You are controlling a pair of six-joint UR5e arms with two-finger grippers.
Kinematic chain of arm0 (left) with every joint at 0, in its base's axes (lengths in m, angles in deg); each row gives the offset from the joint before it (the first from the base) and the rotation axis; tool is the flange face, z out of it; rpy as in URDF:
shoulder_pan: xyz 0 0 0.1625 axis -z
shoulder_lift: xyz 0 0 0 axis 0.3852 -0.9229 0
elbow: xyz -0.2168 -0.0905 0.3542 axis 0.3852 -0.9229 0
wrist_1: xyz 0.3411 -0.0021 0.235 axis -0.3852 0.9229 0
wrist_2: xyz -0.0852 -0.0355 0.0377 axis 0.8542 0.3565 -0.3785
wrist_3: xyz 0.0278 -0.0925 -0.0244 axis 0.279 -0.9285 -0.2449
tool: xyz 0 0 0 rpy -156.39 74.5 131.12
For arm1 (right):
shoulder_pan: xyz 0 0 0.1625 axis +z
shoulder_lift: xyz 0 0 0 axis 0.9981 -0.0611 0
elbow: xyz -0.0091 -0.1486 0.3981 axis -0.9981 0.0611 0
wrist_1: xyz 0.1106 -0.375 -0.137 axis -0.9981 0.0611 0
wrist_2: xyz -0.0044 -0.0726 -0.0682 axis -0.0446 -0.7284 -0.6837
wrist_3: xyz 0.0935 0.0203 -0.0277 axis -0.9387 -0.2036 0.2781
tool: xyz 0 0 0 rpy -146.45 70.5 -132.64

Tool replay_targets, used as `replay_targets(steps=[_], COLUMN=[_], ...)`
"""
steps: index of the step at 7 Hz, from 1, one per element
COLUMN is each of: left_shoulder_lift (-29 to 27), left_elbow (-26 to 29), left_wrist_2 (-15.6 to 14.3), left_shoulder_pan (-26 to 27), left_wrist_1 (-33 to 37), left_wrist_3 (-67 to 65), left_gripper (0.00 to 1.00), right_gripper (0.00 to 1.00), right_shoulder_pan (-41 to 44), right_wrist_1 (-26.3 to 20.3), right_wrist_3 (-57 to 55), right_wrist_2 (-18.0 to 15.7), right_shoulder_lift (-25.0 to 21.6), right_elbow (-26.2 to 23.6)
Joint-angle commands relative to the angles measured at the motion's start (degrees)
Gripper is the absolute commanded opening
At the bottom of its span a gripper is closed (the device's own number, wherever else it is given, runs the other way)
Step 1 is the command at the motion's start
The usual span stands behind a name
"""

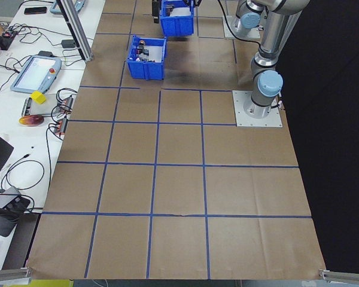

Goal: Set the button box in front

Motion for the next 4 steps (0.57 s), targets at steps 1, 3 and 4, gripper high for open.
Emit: replay_targets(steps=[1, 3, 4], left_shoulder_lift=[1.4, 3.6, 5.7], left_elbow=[-0.2, -3.6, -7.0], left_wrist_2=[1.0, 0.9, 0.6], left_shoulder_pan=[-1.9, -2.2, -2.9], left_wrist_1=[2.2, 4.4, 4.0], left_wrist_3=[6.9, 6.9, 7.0], left_gripper=[0.99, 0.99, 0.99], right_gripper=[0.06, 0.06, 0.06], right_shoulder_pan=[0.3, 0.5, 2.7], right_wrist_1=[-0.4, -0.5, -0.5], right_wrist_3=[-0.1, -0.2, -0.6], right_wrist_2=[-0.4, 0.4, 0.4], right_shoulder_lift=[-0.9, -1.6, -1.8], right_elbow=[-1.2, -2.5, -3.3])
